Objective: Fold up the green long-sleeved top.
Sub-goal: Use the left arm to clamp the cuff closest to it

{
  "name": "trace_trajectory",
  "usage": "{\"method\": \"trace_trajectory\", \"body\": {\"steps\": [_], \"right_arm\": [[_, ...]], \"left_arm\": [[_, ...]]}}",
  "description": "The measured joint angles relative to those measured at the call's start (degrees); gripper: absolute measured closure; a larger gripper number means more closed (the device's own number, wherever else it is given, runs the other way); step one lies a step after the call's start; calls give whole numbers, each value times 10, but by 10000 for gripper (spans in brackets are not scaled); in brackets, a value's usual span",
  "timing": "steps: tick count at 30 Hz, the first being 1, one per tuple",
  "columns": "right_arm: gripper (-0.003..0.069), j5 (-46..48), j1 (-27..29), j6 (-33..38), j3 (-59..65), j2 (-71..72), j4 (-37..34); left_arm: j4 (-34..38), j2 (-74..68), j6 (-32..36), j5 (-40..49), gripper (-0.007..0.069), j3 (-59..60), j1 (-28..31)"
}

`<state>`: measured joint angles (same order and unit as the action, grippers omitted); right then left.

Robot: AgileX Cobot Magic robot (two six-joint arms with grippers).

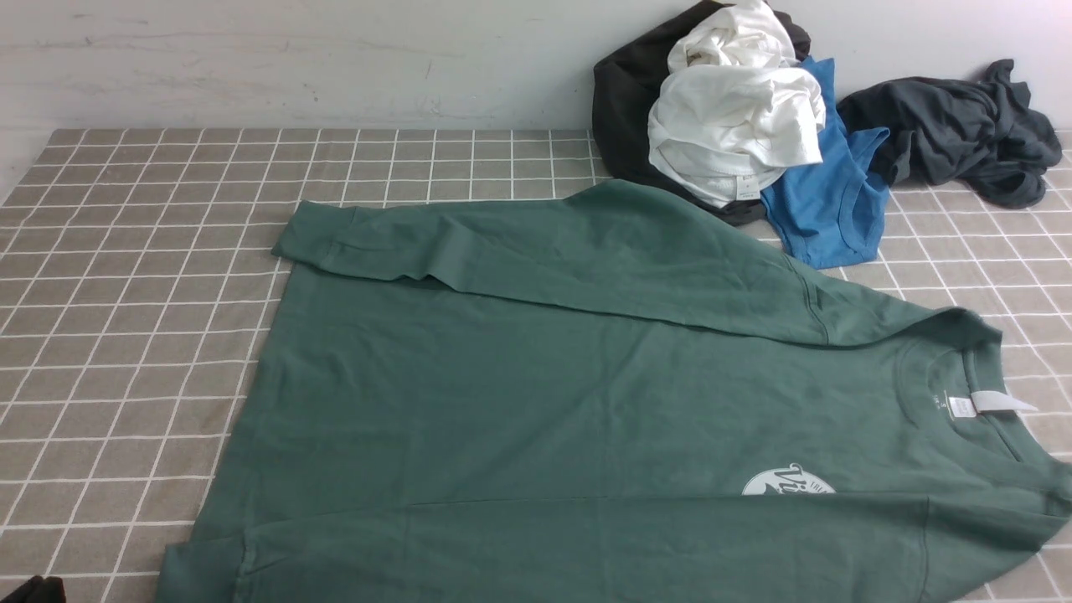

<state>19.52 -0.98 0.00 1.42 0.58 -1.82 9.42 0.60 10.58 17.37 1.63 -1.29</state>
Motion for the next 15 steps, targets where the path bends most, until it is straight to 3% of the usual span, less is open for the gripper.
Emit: {"method": "trace_trajectory", "body": {"steps": [3,11,15], "right_arm": [[673,-40,0,0,1,0,0],[673,-256,0,-30,1,0,-10],[673,-327,0,-39,1,0,-11]], "left_arm": [[0,0,0,-65,632,0,0],[16,0,-12,-232,632,0,0],[46,0,-63,-381,632,0,0]]}}
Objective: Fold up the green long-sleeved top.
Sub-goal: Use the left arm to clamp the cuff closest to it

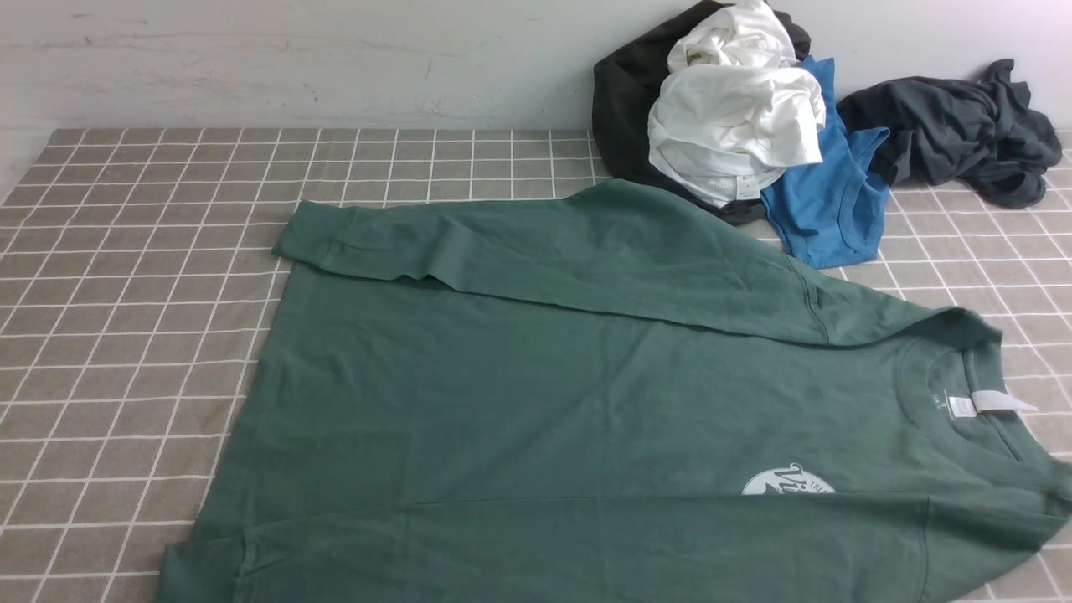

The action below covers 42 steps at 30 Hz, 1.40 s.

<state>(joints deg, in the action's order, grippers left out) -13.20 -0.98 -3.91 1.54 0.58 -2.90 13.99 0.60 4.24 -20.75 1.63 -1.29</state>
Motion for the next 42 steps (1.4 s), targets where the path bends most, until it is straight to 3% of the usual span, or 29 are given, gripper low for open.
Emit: {"method": "trace_trajectory", "body": {"steps": [2,6,9,15,21,23,28,30,34,36,42], "right_arm": [[673,-20,0,-1,-1,-1,-1],[671,5,0,-1,-56,-29,1],[671,99,0,1,-167,-109,46],[671,272,-11,8,-279,-318,146],[671,406,-71,16,-324,-453,99],[671,472,-113,35,-346,-509,72],[670,503,-187,86,-362,-615,17],[670,494,-223,113,-363,-657,-5],[669,491,-261,138,-363,-683,-19],[669,486,-266,141,-363,-684,-21],[669,475,-268,143,-365,-684,-21]], "left_arm": [[14,0,-30,-23,632,-13,0],[22,-24,-30,54,632,-110,0],[21,-128,32,197,632,-261,0],[21,-363,99,466,632,-386,0],[32,-537,96,589,624,-392,0],[36,-603,100,632,585,-392,0],[38,-685,100,657,448,-393,0],[38,-732,94,657,337,-393,0],[21,-801,56,644,198,-395,0],[3,-829,28,627,160,-397,0],[-43,-878,-39,572,146,-401,1]]}}
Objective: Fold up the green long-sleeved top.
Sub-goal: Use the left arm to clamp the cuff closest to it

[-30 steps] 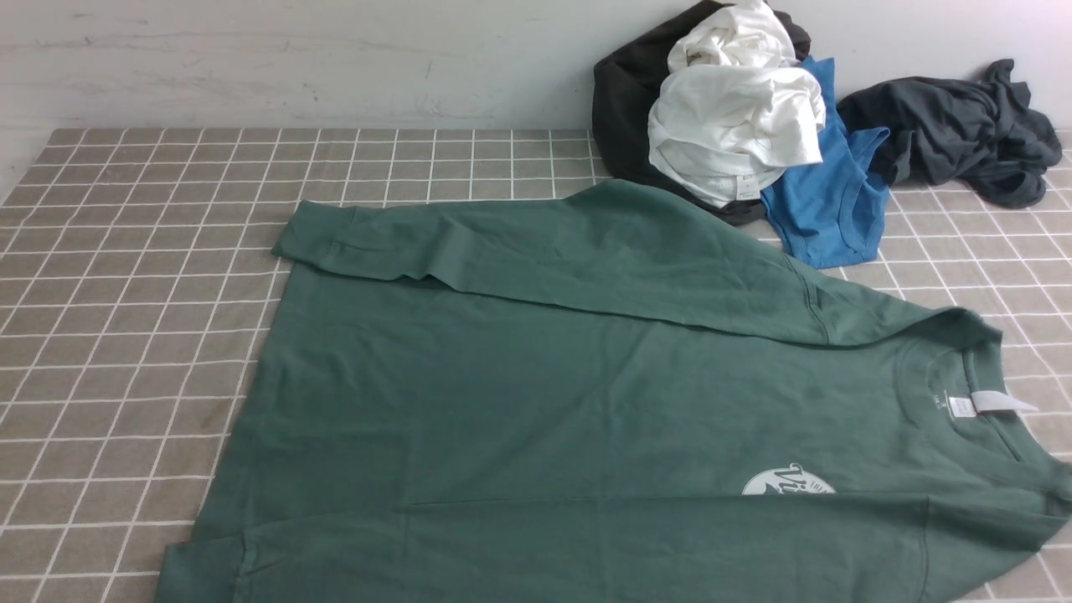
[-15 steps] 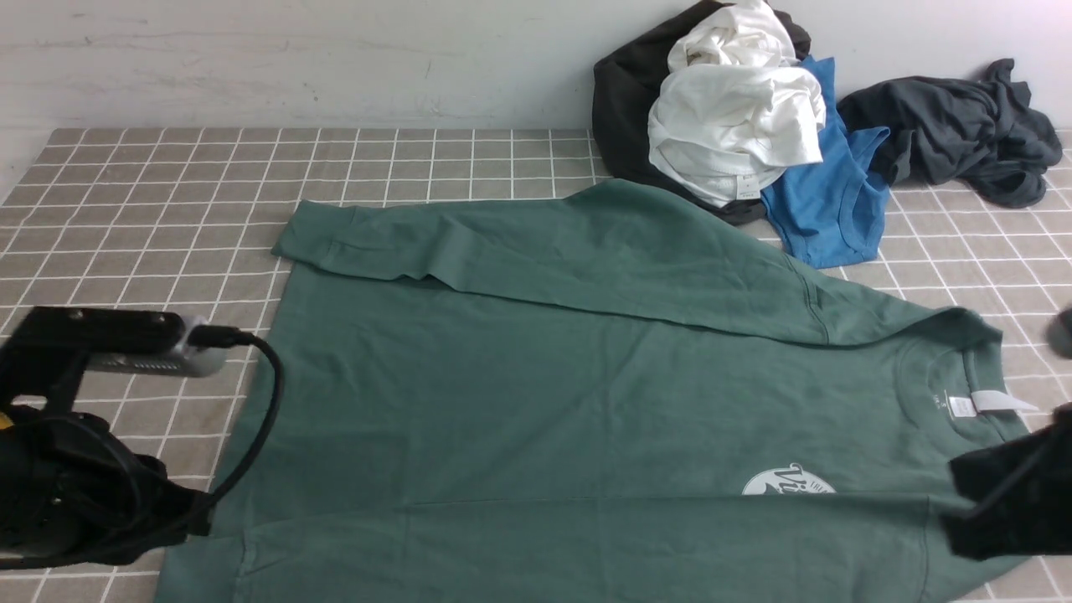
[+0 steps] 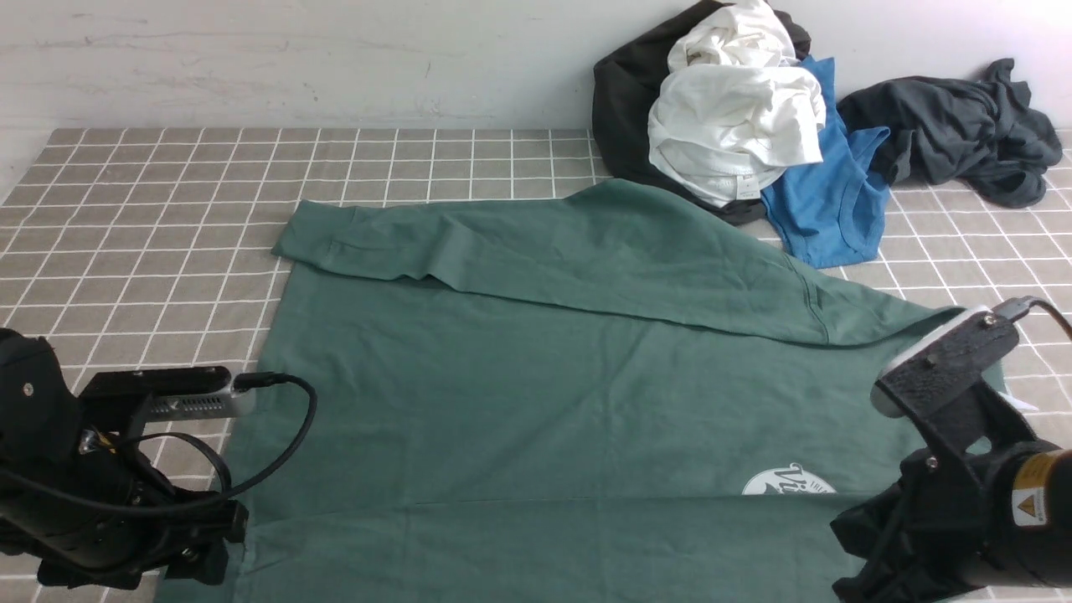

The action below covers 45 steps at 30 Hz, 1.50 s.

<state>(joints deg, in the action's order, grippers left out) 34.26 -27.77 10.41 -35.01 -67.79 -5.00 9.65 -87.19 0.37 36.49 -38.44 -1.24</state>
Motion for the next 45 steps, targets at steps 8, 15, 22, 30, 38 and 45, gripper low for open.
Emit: {"method": "trace_trajectory", "body": {"steps": [8,15,22,30,38,45], "right_arm": [[669,-17,0,0,0,0,-29],[669,-18,0,0,0,0,-30],[669,-19,0,1,0,0,-30],[669,-21,0,1,0,-3,-30],[669,-21,0,2,0,-3,-52],[669,-21,0,2,0,-3,-53]], "left_arm": [[9,-40,-4,-20,311,-4,0],[9,4,-4,-21,589,-3,0],[6,104,2,-10,591,-3,0],[5,41,4,25,512,-3,0],[2,17,5,9,299,-5,0],[2,41,10,38,553,-38,-1]]}}
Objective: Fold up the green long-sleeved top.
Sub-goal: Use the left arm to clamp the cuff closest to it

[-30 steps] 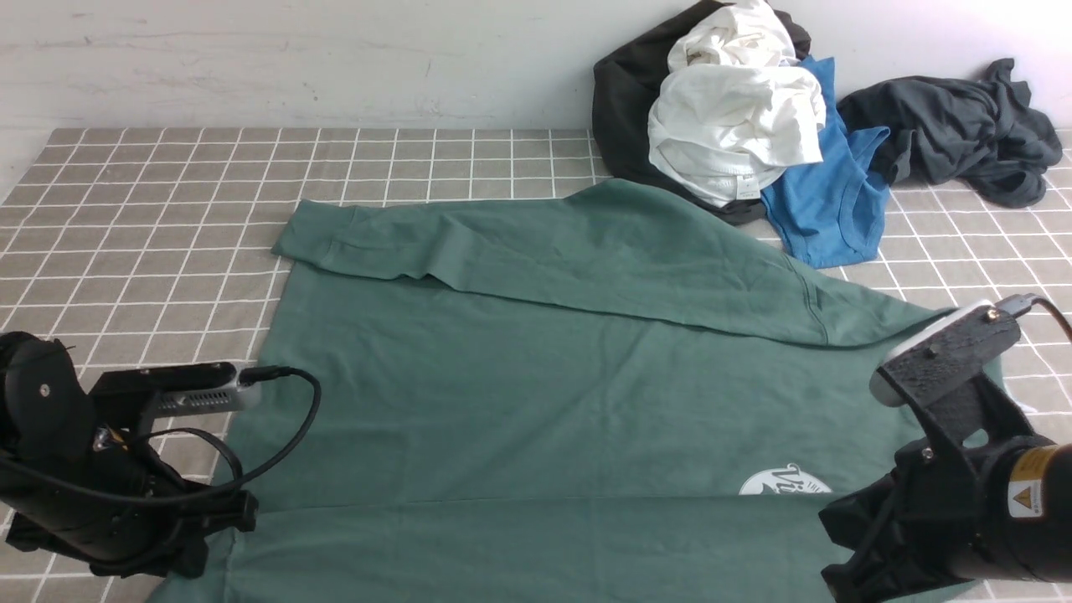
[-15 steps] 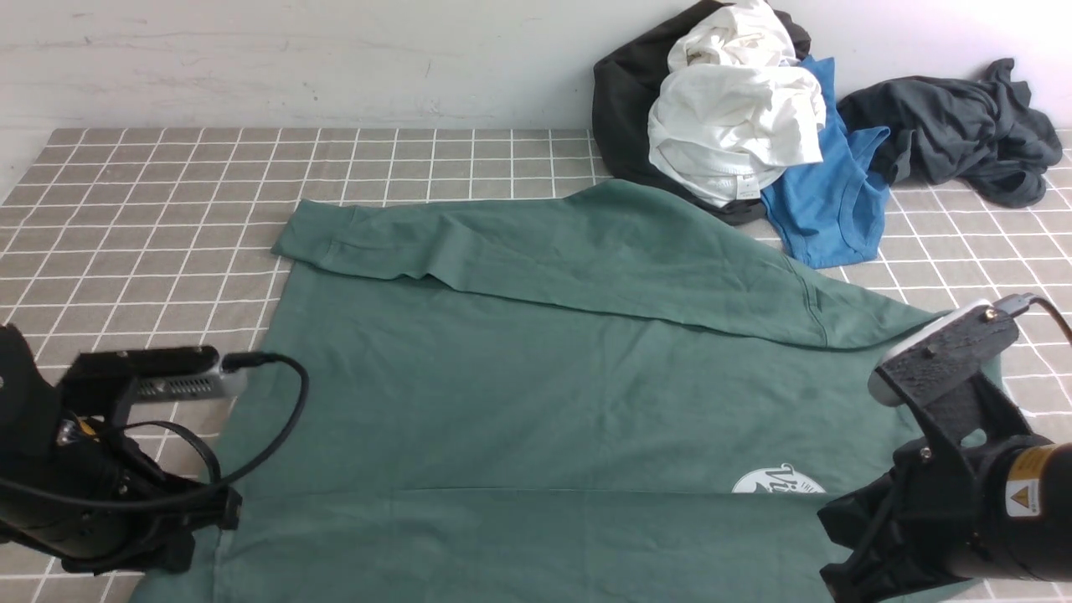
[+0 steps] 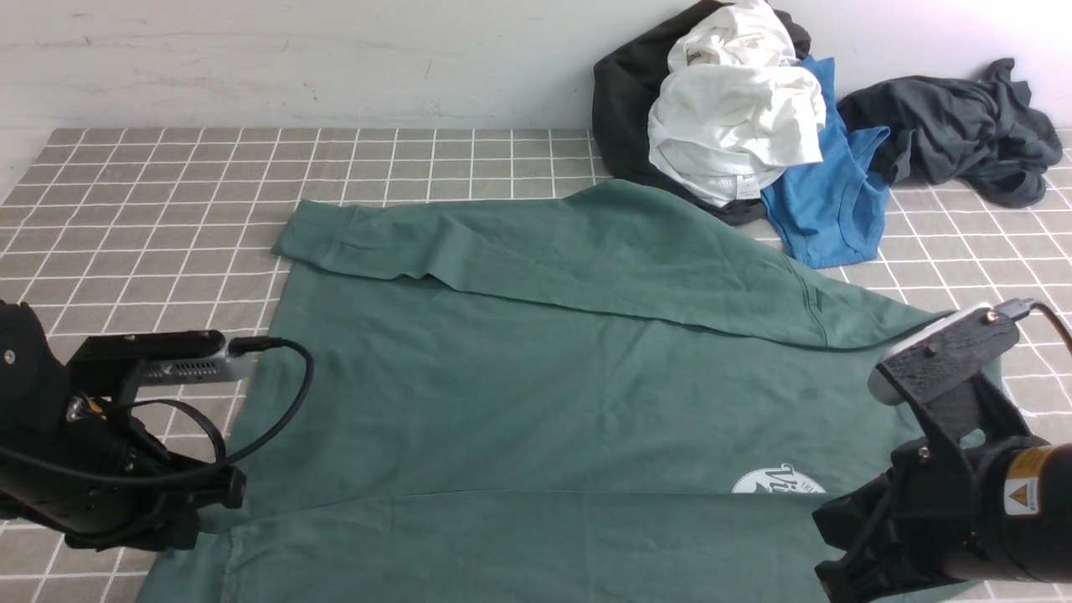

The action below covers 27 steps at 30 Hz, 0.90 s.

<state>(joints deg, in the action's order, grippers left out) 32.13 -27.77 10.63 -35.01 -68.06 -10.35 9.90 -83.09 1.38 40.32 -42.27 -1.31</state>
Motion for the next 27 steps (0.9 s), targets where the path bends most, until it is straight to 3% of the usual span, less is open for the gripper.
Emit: {"method": "trace_trajectory", "body": {"steps": [4,12,15,17,18,19,21,23,27], "right_arm": [[669,0,0,0,0,0,0],[669,-4,0,0,-1,0,11],[669,-4,0,0,-1,0,11],[669,-5,0,0,-1,0,11],[669,-5,0,0,-1,0,11],[669,-5,0,0,-1,0,6],[669,-5,0,0,-1,0,1],[669,-6,0,0,-1,0,-2],[669,-7,0,-1,-1,0,-3]], "left_arm": [[0,21,14,19,624,-28,-13],[-17,43,26,110,627,-95,-28],[-32,17,26,137,576,-90,7],[-21,-20,37,136,462,-89,59],[-19,-23,37,136,452,-89,59],[5,-50,62,133,370,-89,84],[42,-77,91,133,291,-89,95],[67,-103,122,130,250,-89,96],[77,-142,142,113,286,-89,91]]}}
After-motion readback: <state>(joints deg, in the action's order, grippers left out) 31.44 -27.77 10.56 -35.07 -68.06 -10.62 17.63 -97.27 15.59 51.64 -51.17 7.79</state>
